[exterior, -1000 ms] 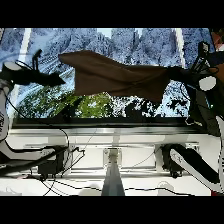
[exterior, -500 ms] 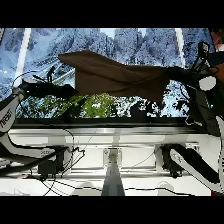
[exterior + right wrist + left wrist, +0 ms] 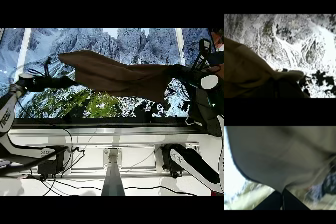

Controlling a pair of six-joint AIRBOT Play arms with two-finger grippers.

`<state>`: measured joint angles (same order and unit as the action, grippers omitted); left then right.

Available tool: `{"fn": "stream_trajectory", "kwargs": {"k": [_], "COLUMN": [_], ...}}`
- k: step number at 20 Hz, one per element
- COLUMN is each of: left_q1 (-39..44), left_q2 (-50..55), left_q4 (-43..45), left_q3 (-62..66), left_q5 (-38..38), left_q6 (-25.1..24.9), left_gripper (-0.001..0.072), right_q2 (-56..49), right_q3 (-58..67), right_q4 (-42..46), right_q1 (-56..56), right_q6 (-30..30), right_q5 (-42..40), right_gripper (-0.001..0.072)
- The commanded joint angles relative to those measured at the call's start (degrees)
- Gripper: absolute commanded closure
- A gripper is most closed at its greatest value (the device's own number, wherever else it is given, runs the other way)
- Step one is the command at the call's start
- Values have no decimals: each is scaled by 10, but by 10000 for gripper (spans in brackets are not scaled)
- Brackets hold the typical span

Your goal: Fold the clothes and pants, and hang the long-sleeved shirts on hangers.

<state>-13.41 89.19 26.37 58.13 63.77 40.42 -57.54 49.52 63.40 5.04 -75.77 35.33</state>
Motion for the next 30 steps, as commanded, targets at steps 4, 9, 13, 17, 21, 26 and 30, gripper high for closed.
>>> {"fn": "stream_trajectory", "kwargs": {"k": [4,9,13,17,21,26,30], "left_q1": [-77,-139,-173,-178,-178,-178,-177], "left_q2": [-182,-374,-497,-583,-617,-562,-417], "left_q4": [-52,-65,-64,-58,-58,-39,-39], "left_q3": [145,163,163,163,163,163,163], "left_q5": [11,-137,-244,-346,-360,-287,-104], "left_q6": [-9,-9,-9,-9,-9,-8,-1], "left_gripper": [694,693,693,692,693,693,693], "right_q2": [11,83,166,257,311,265,131], "right_q3": [132,236,294,317,317,314,314], "right_q4": [31,33,32,28,28,28,28], "right_q1": [0,0,0,0,0,0,0], "right_q6": [10,33,35,35,35,34,34], "right_q5": [49,56,56,57,67,87,137], "right_gripper": [697,697,697,697,697,697,697]}}
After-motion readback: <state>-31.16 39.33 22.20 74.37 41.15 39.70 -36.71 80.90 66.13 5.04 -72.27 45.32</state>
